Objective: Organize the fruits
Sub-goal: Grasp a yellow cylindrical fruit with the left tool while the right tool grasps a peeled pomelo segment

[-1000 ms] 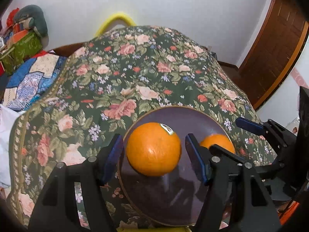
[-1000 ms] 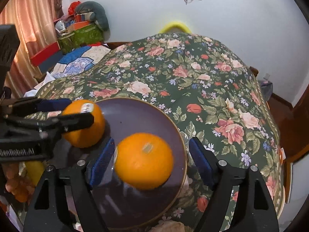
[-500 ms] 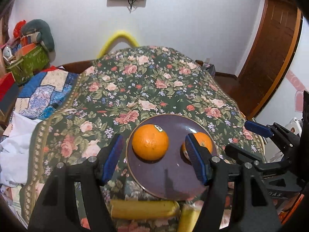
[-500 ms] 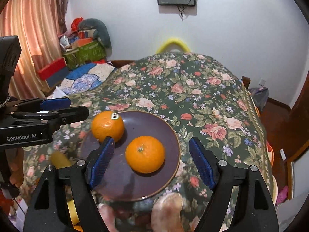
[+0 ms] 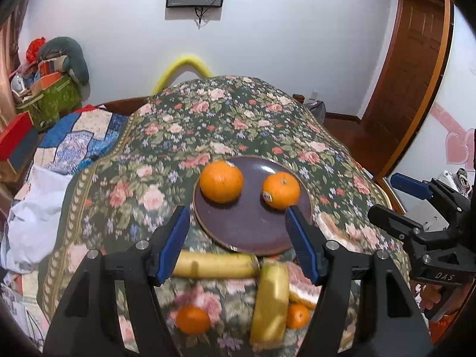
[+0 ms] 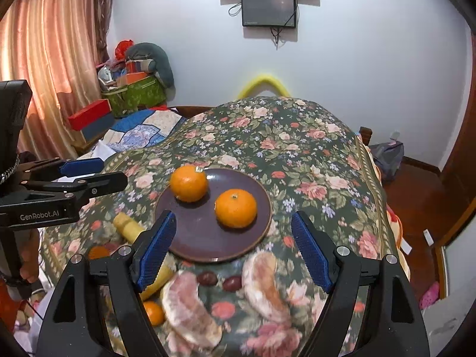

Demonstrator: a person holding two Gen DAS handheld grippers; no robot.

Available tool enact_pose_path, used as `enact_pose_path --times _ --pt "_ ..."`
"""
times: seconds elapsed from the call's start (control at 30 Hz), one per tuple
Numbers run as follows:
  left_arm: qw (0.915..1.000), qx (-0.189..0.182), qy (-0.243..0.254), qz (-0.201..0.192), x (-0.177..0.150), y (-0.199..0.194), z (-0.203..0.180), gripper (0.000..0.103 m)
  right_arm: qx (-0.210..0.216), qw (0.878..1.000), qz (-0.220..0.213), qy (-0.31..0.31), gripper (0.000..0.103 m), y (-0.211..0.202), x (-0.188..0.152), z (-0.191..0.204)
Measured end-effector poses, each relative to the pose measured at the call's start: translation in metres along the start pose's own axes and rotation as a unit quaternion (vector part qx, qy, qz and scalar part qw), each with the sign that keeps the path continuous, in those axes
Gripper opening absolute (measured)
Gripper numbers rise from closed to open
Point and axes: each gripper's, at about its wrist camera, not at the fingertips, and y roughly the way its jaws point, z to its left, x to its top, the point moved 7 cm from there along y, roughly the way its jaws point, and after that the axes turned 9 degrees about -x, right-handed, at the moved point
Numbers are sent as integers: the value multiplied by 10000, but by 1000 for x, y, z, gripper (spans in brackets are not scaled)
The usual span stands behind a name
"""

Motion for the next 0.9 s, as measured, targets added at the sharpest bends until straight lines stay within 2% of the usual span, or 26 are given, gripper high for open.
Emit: enact_pose_path --times 0.2,0.37,0.53,0.7,0.9 --pt "9996 -51 14 266 -36 1 -11 66 -15 9999 114 22 78 -6 -20 1" --pt "9979 -181 17 618 -69 13 -20 52 -42 9993 373 -60 78 1 -45 3" --pt "9952 -308 -69 928 -94 29 -25 50 2 9974 702 -143 78 13 -76 8" --pt "9933 -331 -96 1100 -106 41 -25 48 202 9952 946 -131 78 23 -96 18" --pt "9912 -526 -236 1195 -110 54 -25 39 408 9923 1162 -133 78 34 -110 29"
